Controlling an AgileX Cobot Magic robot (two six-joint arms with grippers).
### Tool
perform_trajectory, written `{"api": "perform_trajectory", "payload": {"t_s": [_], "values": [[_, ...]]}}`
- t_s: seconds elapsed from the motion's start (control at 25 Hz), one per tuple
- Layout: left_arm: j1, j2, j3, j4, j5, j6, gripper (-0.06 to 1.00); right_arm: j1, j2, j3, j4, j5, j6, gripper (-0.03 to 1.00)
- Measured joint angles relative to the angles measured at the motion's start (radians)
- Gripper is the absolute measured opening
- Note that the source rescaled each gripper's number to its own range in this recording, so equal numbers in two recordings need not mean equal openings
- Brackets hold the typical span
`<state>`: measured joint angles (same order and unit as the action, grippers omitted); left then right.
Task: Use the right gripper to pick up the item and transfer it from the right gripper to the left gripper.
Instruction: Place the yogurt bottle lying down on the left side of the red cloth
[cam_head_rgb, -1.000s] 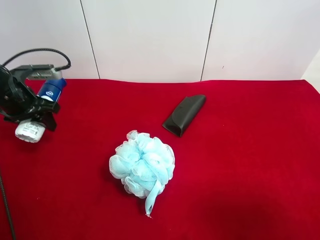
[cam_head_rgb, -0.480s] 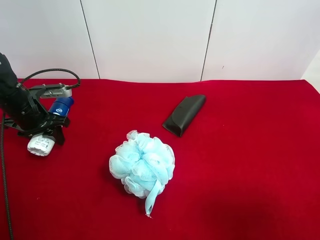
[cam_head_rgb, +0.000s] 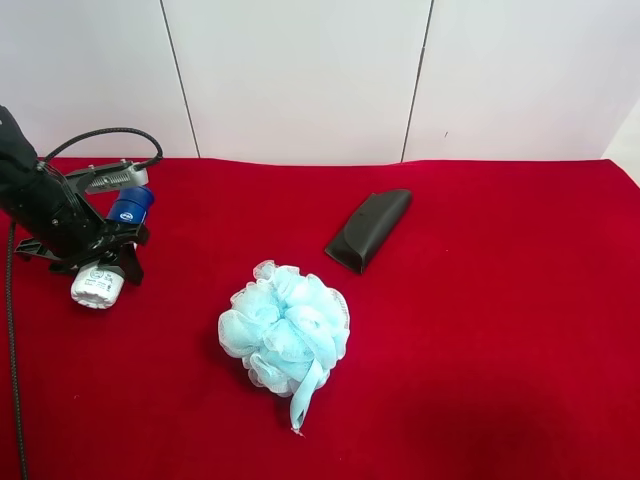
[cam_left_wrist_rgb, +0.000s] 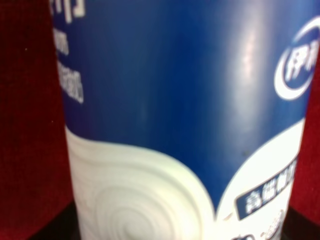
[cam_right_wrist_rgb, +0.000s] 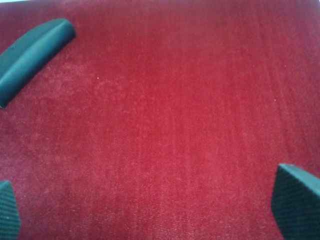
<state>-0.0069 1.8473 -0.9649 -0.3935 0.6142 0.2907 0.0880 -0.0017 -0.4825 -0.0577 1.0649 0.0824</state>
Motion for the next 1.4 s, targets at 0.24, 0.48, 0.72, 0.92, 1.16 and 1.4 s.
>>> {"api": "perform_trajectory", "payload": {"t_s": [0.24,0.48,0.72,0.92,1.16,1.4], "values": [[0.0,0.0,0.0,-0.001,0.0,0.014,0.01,0.0,0.0,0.0,0.0,0.0,0.0,1.0],[0.0,0.0,0.0,-0.002,-0.007,0.056,0.23,0.0,0.0,0.0,0.0,0.0,0.0,1.0],[0.0,-0.001,-0.008,-0.006,-0.048,0.055,0.98,0.0,0.0,0.0,0.0,0.0,0.0,1.0],[0.0,-0.001,-0.008,-0.006,-0.048,0.055,0.99,0.0,0.0,0.0,0.0,0.0,0.0,1.0],[0.0,-0.001,-0.008,-0.006,-0.048,0.055,1.0,0.0,0.0,0.0,0.0,0.0,0.0,1.0],[0.0,-0.09,-0.008,0.033,-0.033,0.038,1.0,0.0,0.0,0.0,0.0,0.0,0.0,1.0]]}}
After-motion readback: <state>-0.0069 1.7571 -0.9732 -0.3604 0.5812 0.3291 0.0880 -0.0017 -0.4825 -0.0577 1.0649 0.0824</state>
